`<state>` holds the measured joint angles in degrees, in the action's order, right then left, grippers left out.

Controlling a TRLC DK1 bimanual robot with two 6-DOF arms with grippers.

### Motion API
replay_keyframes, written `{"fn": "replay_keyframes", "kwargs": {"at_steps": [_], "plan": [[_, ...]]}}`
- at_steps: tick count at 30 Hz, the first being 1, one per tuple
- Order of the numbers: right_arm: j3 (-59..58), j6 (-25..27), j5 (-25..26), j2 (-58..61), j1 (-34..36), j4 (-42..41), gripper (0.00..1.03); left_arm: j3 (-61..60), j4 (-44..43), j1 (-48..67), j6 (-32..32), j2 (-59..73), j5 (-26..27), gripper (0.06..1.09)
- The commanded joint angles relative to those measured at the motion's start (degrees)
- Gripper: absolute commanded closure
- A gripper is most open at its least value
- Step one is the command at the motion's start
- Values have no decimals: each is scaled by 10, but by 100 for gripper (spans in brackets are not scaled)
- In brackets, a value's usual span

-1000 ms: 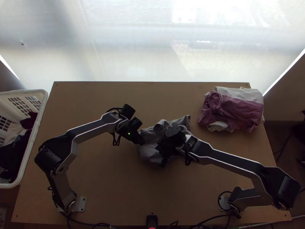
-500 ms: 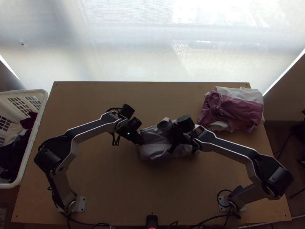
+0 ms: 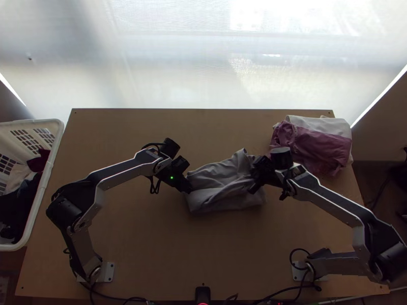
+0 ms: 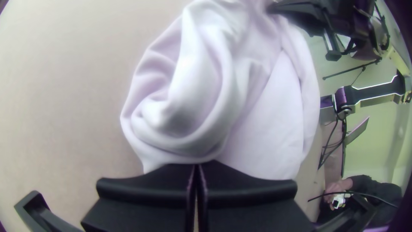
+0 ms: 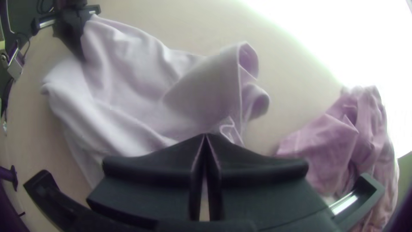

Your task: Fold the t-shirt

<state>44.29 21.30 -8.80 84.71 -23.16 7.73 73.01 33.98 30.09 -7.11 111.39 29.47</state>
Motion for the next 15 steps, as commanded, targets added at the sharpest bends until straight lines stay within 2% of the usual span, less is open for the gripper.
{"fn": "replay_keyframes", "kwargs": {"at_steps": [1,10,15], "plan": [[-82,-8,-1,-130,44,47,100,10,-2,1,-2,7,-4,105],[-134,-35,-1,-342,46,204,100,22,7,6,-5,11,-9,105],[-124,-40,-1,-380,38,228,100,22,7,9,-4,11,-10,105]]}}
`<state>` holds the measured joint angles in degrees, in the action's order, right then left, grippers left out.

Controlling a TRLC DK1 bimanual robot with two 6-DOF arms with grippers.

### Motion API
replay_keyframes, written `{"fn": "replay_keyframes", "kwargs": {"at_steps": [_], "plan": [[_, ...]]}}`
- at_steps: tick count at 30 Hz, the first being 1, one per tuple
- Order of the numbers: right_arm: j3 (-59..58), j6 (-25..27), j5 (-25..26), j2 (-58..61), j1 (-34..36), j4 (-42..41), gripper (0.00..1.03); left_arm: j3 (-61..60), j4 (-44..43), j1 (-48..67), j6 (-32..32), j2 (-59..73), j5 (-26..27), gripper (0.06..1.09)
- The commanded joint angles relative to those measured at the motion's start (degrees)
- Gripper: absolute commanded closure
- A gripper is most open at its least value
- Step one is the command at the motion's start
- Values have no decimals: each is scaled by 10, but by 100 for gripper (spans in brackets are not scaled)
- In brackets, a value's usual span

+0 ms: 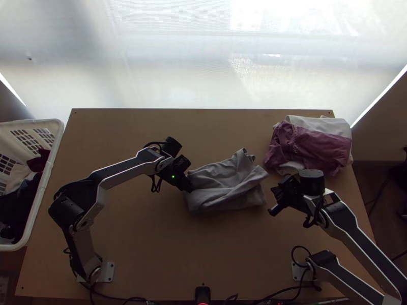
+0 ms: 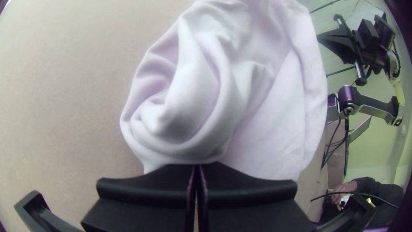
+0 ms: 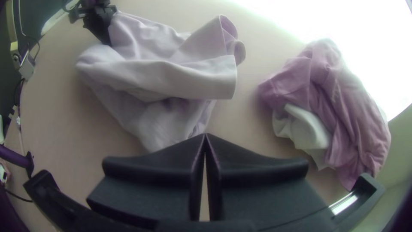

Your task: Fold the t-shirt

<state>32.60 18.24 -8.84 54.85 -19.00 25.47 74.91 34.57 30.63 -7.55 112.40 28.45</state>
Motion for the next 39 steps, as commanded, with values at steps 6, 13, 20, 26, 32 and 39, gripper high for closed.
{"fn": "replay_keyframes", "kwargs": {"at_steps": [6,13,20,26,32,39], "plan": [[25,-68,1,-69,-87,24,100,5,18,10,6,1,-1,105],[52,-83,22,6,-200,-42,93,6,26,10,5,-3,-5,104],[70,-58,38,68,-246,-66,50,1,20,1,8,-32,-61,10],[84,-55,40,103,-285,-68,22,13,21,-16,18,-53,-64,10],[120,-43,40,142,-315,-69,20,46,67,-3,16,-84,-58,10],[152,-44,40,176,-327,-77,11,54,120,6,22,-117,-33,10]]}}
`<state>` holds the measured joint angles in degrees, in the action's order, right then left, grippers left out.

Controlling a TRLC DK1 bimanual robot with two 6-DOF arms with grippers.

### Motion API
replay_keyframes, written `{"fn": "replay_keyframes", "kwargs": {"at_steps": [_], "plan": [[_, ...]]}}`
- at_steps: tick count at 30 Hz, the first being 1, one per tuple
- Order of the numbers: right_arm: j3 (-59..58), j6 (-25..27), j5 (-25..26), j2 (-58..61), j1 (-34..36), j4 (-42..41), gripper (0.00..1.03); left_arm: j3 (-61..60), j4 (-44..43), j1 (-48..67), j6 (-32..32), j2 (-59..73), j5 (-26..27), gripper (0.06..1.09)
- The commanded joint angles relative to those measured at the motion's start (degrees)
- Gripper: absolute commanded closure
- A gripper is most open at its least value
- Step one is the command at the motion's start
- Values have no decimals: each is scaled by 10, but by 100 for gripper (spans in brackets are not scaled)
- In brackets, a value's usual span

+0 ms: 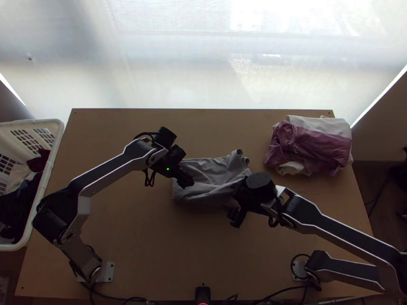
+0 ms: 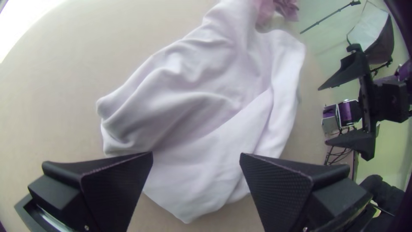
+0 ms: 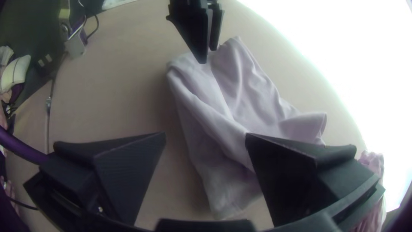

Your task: Fold the t-shirt

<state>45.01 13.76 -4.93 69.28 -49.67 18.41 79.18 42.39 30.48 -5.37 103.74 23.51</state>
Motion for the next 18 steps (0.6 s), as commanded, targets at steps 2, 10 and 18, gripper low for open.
{"fn": "replay_keyframes", "kwargs": {"at_steps": [2,10,18], "plan": [[31,-3,4,41,-29,-17,10,12,59,-2,-6,-33,17,10],[101,-38,48,134,-70,-31,5,22,77,-138,-56,-48,17,10],[191,-49,76,265,-105,-29,5,9,110,-183,-91,-76,17,10]]}}
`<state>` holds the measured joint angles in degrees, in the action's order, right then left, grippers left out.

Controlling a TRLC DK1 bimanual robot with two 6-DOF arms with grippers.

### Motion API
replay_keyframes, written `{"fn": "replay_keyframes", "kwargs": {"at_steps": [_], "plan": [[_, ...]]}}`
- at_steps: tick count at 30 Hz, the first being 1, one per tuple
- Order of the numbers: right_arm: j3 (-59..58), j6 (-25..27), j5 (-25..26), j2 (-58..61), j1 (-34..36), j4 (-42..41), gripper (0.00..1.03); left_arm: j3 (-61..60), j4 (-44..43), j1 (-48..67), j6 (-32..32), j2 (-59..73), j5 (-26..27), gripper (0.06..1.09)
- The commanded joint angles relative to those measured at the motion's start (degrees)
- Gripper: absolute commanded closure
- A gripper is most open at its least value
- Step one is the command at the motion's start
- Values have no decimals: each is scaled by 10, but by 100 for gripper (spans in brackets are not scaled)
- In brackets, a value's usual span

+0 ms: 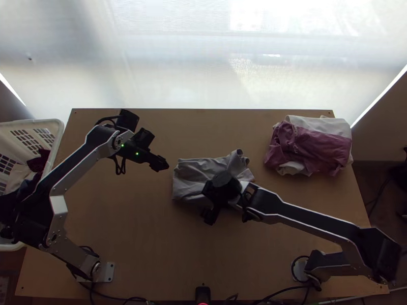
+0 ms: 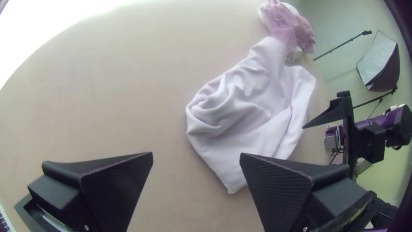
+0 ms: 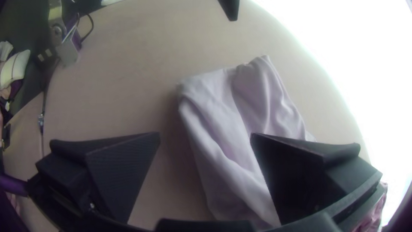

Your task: Fold the t-shirt

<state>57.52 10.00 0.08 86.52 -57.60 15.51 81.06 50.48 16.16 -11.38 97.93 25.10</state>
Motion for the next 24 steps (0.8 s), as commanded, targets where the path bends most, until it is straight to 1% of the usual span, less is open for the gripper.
{"fn": "replay_keyframes", "kwargs": {"at_steps": [1,12,15,17,24], "plan": [[73,-11,28,103,-29,0,5,-14,29,-39,-35,-20,1,10],[120,-23,45,170,-101,3,5,-27,26,-74,-59,-23,1,10],[124,-9,65,184,-113,1,5,-32,27,-86,-66,-30,1,10],[123,6,88,191,-117,-5,5,-38,27,-95,-72,-35,1,10],[119,43,132,216,-125,-54,5,-58,23,-119,-88,-49,1,10]]}}
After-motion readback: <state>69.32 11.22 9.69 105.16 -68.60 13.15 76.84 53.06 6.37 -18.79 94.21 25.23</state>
